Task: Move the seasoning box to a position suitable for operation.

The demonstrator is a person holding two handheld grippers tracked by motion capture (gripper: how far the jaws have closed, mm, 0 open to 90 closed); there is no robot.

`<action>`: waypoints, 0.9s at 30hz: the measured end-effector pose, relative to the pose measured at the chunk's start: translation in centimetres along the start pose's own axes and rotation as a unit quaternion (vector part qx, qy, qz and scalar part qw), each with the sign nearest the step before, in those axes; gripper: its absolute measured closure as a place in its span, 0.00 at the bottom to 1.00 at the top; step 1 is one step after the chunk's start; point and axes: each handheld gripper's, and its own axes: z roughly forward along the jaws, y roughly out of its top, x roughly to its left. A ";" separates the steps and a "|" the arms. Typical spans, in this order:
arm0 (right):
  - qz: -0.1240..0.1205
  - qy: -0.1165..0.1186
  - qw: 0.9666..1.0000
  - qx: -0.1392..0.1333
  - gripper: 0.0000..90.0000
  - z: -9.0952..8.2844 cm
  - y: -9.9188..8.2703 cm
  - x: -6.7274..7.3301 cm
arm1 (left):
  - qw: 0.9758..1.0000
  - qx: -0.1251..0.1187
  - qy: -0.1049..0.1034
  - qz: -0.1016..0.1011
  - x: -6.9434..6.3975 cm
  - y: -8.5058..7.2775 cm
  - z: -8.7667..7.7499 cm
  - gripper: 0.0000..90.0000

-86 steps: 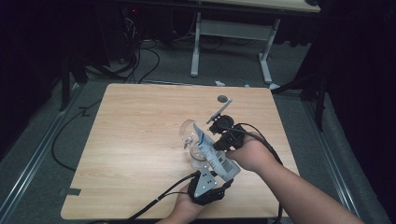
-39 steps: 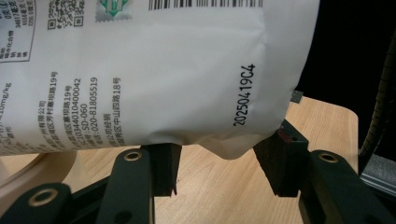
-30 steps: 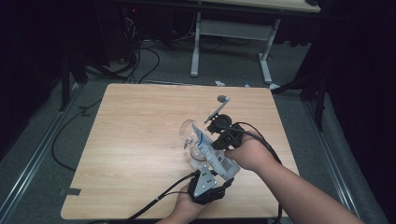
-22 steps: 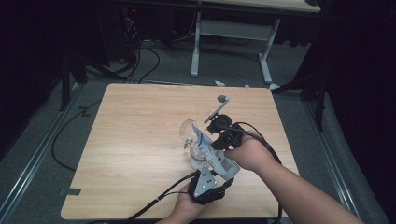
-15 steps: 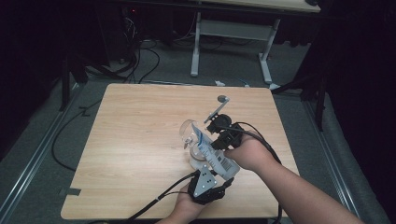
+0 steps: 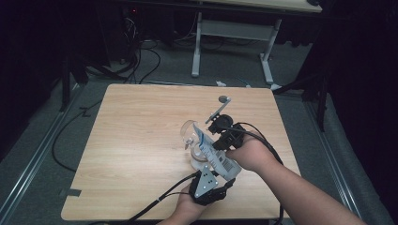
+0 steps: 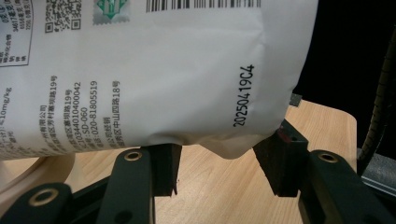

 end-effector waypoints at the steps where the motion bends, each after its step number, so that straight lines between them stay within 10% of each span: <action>1: 0.000 0.000 1.000 0.000 1.00 0.0 0.0 0.0 | 1.000 0.000 0.000 0.000 0.0 0.0 0.0 0.60; 27: 0.005 -0.001 1.000 0.004 1.00 0.1 0.2 0.3 | 1.000 -0.002 0.001 -0.002 0.0 0.0 -0.1 0.60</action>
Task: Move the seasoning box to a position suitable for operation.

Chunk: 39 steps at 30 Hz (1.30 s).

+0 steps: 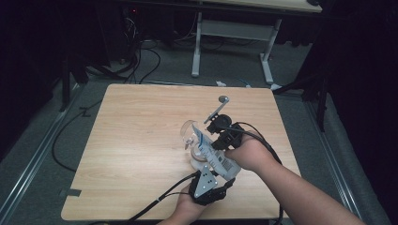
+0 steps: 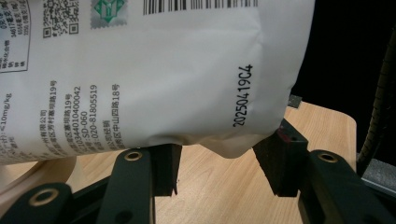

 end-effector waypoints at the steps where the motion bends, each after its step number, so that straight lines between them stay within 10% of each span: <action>1: -0.014 0.000 1.000 -0.004 1.00 0.1 0.0 -0.2 | 1.000 0.000 0.000 0.000 0.0 0.0 0.0 0.60; 39: -0.014 0.002 1.000 -0.007 1.00 -0.2 0.0 -0.2 | 1.000 -0.004 -0.001 0.001 -0.1 0.1 0.1 0.60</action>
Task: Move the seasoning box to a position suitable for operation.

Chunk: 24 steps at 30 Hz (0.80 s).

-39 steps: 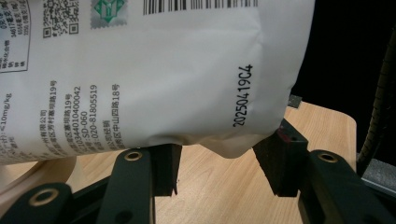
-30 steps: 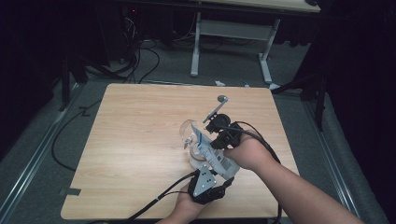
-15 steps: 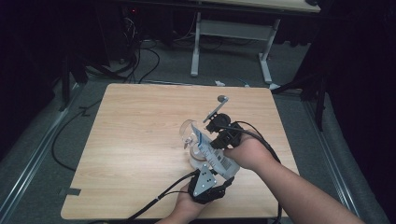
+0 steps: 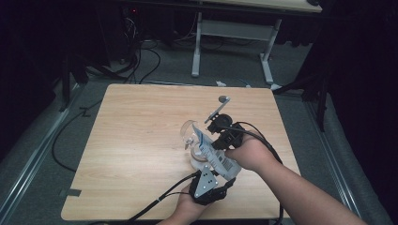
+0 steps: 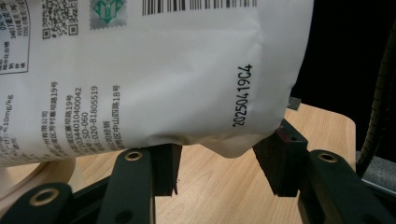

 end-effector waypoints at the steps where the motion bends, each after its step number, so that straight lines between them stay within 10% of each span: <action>1: 0.002 0.000 1.000 0.002 1.00 0.0 0.0 0.1 | 1.000 0.000 0.000 0.000 0.0 0.0 0.0 0.60; 24: -0.002 -0.001 1.000 0.003 1.00 0.2 0.3 0.2 | 1.000 0.000 -0.001 -0.005 0.1 0.0 -0.1 0.60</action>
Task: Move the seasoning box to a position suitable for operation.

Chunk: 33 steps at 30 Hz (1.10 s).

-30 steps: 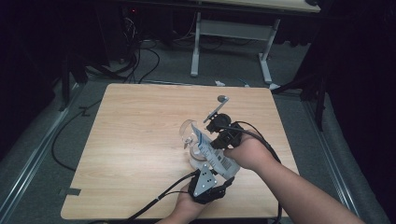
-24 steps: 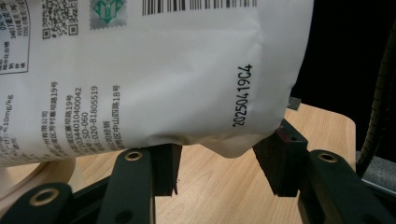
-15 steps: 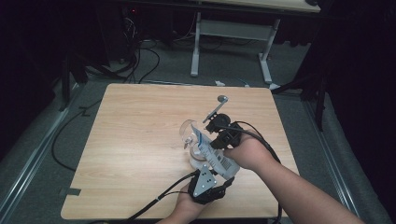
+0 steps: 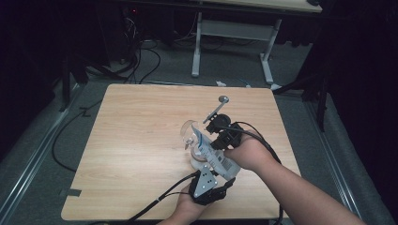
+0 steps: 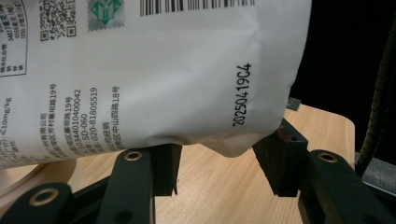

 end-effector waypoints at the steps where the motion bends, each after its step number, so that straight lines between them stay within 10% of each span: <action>1: -0.003 -0.001 1.000 -0.001 1.00 0.0 0.0 0.0 | 1.000 0.000 0.000 0.000 0.0 0.0 0.0 0.60; 33: -0.003 0.002 1.000 -0.004 1.00 0.1 0.1 -0.1 | 1.000 -0.005 -0.003 -0.001 0.0 0.1 0.0 0.60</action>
